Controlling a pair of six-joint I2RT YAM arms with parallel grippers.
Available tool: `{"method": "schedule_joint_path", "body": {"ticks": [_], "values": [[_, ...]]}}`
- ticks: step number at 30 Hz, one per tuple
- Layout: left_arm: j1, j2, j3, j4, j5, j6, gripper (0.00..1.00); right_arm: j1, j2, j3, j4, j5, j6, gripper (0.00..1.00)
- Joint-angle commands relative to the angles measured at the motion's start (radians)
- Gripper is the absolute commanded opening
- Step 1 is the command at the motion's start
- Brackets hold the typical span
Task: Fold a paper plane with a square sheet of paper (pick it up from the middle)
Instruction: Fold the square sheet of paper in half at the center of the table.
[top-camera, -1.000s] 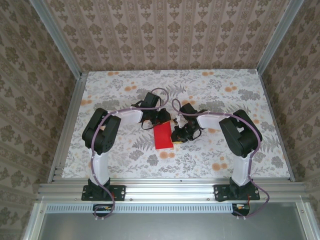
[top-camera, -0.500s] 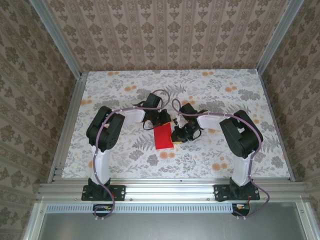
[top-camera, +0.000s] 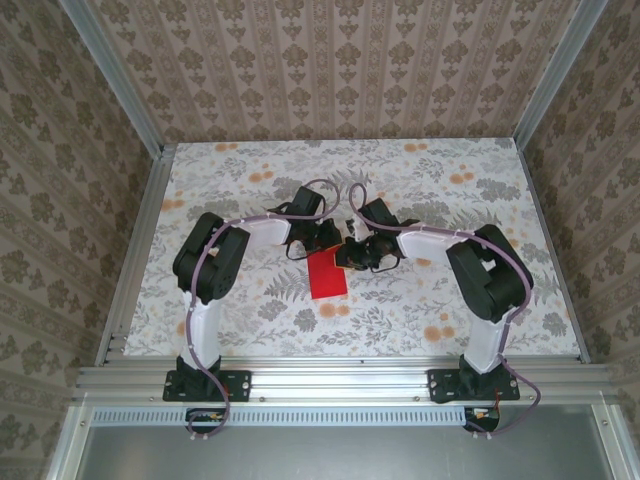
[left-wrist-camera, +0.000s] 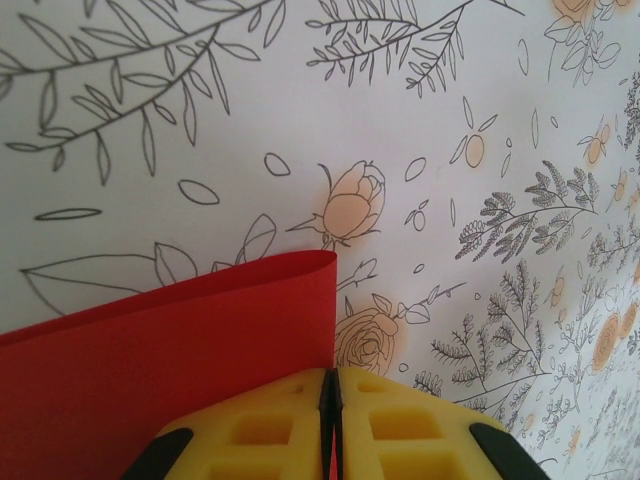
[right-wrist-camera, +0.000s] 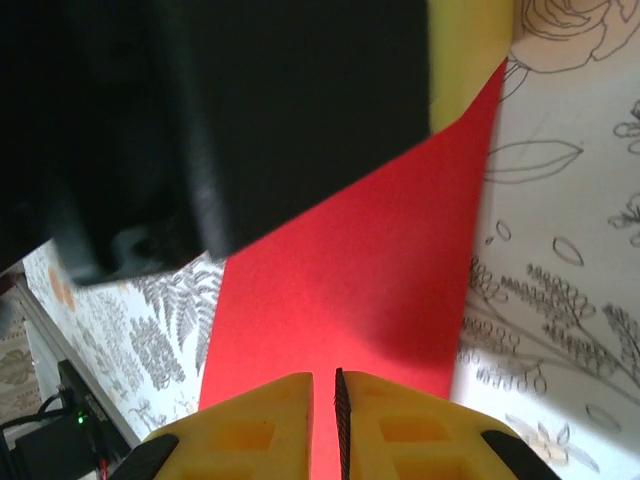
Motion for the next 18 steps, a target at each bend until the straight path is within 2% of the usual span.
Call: {"method": "schedule_joint_path", "body": {"ticks": [1, 6, 18], "values": [[0.000, 0.013, -0.026, -0.066, -0.053, -0.017, 0.13, 0.009, 0.050, 0.017, 0.062, -0.008, 0.053, 0.16], [0.002, 0.005, -0.029, -0.066, -0.053, -0.017, 0.13, 0.009, 0.079, -0.002, 0.040, -0.026, 0.039, 0.16], [0.020, 0.003, -0.027, -0.073, -0.064, 0.000, 0.14, 0.009, 0.017, -0.073, -0.200, -0.048, -0.106, 0.16]]}}
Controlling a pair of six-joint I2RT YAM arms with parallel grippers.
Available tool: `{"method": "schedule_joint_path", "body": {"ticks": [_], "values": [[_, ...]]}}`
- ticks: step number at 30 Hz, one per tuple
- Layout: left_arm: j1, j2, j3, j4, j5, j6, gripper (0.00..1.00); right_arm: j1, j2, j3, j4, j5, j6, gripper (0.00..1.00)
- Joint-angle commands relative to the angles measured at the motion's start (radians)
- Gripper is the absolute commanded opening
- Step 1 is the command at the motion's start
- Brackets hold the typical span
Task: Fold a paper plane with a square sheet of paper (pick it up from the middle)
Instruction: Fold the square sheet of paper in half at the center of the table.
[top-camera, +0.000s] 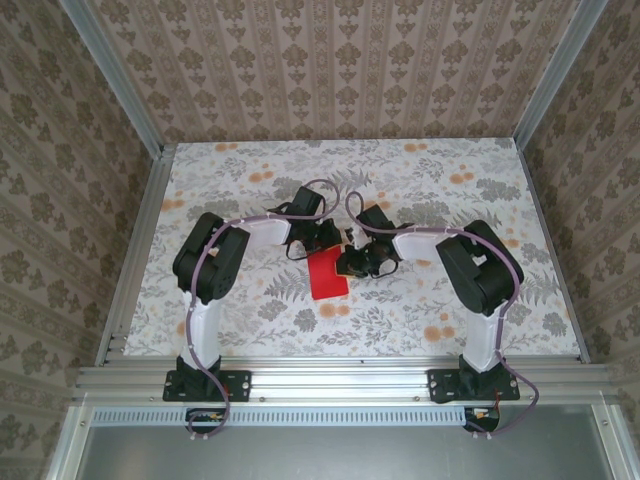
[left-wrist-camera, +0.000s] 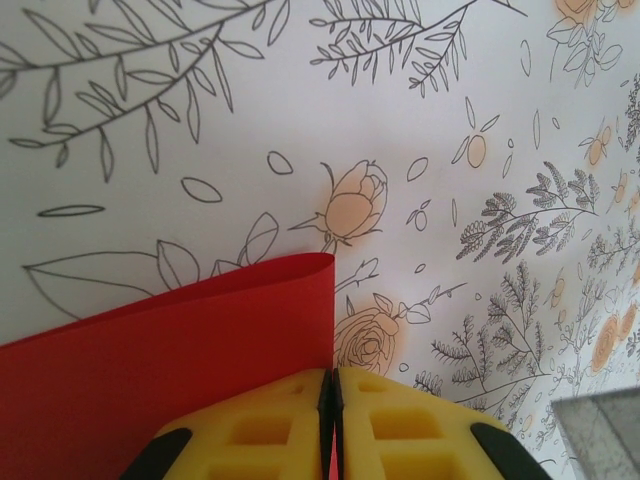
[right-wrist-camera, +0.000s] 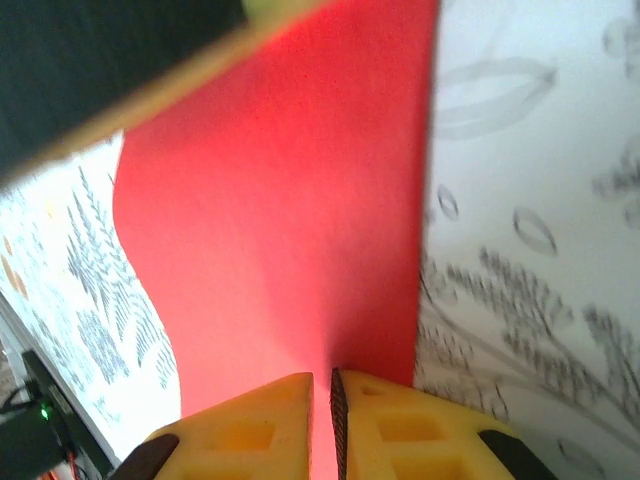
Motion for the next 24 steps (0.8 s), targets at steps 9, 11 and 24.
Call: {"method": "schedule_joint_path", "body": {"ticks": [9, 11, 24], "values": [[0.020, 0.013, -0.021, -0.075, -0.057, 0.017, 0.14, 0.005, -0.069, -0.092, -0.248, -0.036, -0.106, 0.16], [0.020, 0.013, -0.023, -0.074, -0.053, 0.018, 0.14, 0.005, -0.089, -0.086, -0.245, -0.025, -0.104, 0.16], [0.020, -0.006, -0.012, -0.075, -0.021, 0.020, 0.12, 0.005, -0.070, -0.011, 0.084, 0.043, 0.134, 0.17]]}}
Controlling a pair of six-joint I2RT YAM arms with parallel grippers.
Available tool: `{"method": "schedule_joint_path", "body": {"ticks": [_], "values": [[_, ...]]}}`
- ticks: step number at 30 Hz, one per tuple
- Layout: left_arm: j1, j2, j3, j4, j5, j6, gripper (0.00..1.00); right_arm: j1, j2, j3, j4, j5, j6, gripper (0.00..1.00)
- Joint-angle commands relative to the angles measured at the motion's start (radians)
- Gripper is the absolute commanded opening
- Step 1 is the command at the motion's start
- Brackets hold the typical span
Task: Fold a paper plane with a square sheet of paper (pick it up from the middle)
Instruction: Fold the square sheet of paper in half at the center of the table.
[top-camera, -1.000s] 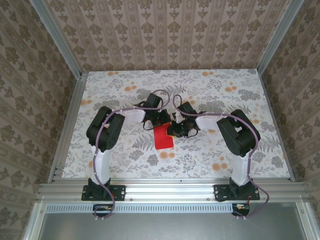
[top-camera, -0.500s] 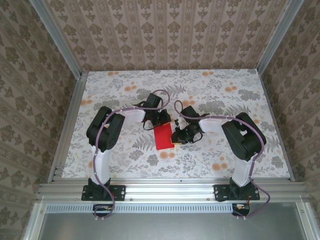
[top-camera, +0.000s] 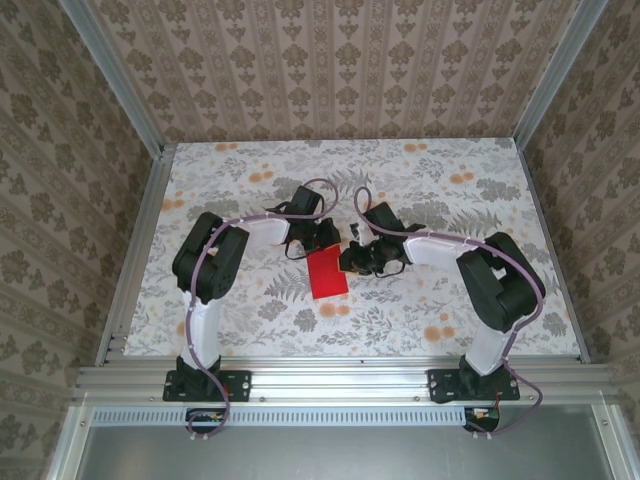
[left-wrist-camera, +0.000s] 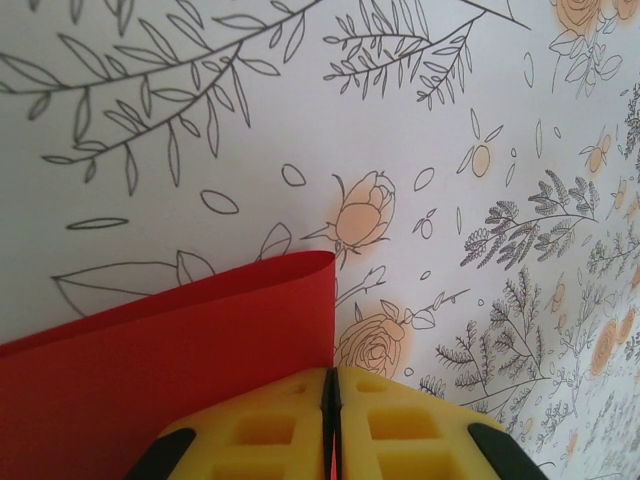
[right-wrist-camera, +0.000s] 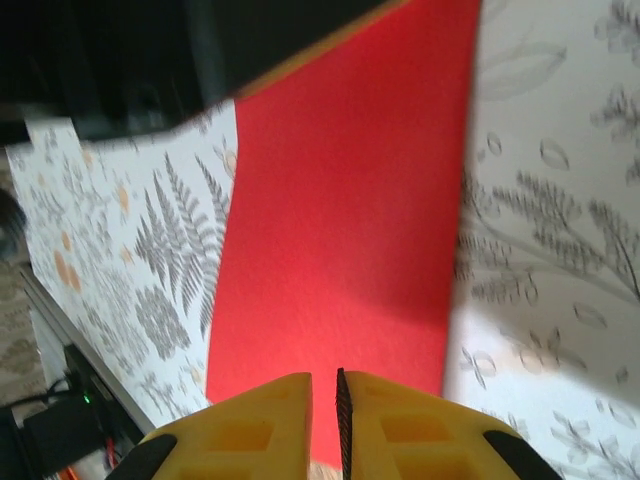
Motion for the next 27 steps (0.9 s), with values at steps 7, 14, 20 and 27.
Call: {"method": "schedule_joint_path", "body": {"ticks": [7, 14, 20, 27], "values": [[0.007, -0.009, -0.009, -0.076, -0.020, 0.022, 0.12, 0.009, 0.098, 0.047, 0.096, -0.011, 0.094, 0.17], [0.007, -0.020, -0.009, -0.067, -0.012, 0.012, 0.13, 0.011, 0.144, 0.083, 0.041, 0.008, 0.082, 0.17], [0.010, -0.065, 0.008, -0.061, 0.025, 0.021, 0.19, 0.011, 0.138, 0.057, -0.006, 0.000, 0.042, 0.17], [0.010, -0.105, -0.019, -0.009, 0.063, -0.006, 0.25, 0.011, 0.146, 0.065, -0.040, 0.000, 0.014, 0.17]]}}
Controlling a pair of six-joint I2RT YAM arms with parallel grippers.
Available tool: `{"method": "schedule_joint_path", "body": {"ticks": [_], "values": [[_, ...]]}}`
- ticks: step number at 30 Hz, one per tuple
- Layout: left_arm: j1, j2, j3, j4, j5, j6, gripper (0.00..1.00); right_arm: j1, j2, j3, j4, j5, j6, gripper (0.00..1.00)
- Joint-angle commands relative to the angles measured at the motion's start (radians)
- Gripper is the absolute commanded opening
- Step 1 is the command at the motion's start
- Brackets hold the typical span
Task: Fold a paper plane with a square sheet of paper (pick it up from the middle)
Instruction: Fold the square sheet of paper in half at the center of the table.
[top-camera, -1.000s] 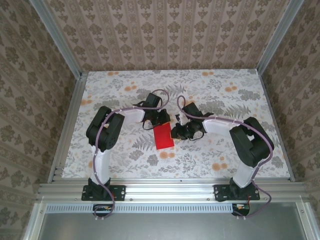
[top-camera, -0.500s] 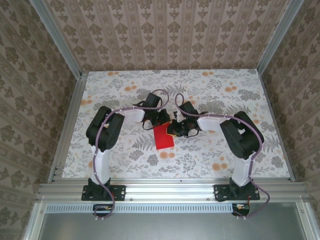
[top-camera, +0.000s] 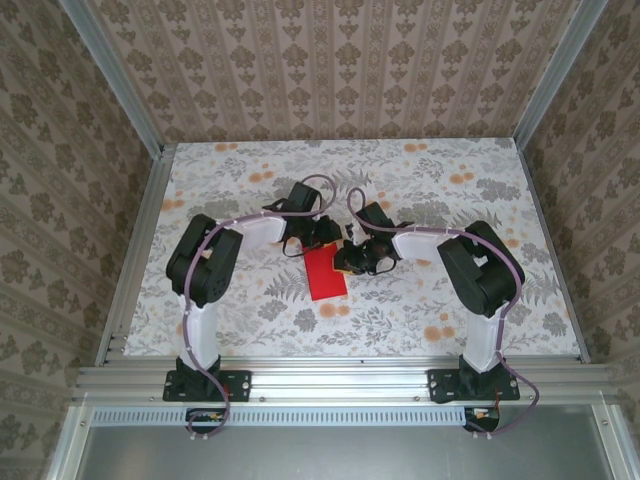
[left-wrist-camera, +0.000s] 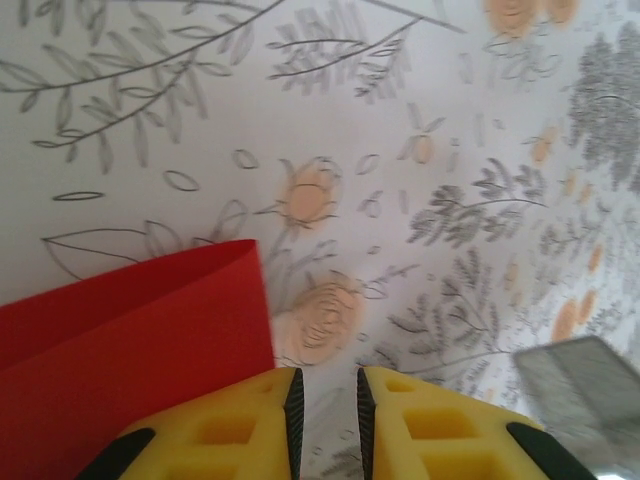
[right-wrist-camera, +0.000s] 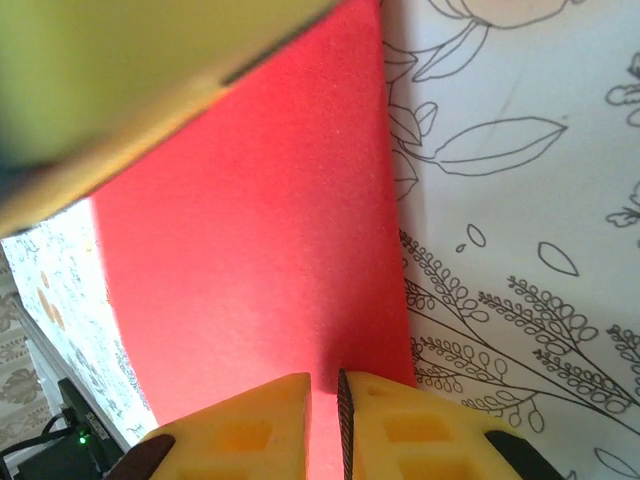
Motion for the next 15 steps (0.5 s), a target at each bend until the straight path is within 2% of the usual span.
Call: {"method": "schedule_joint_path", "body": {"ticks": [1, 15], "values": [[0.007, -0.046, -0.028, 0.025, 0.035, -0.013, 0.25, 0.005, 0.028, 0.004, -0.056, 0.002, -0.029, 0.17], [0.004, -0.041, -0.100, 0.066, 0.047, -0.032, 0.23, 0.020, 0.071, 0.041, -0.157, 0.071, -0.098, 0.19]]}}
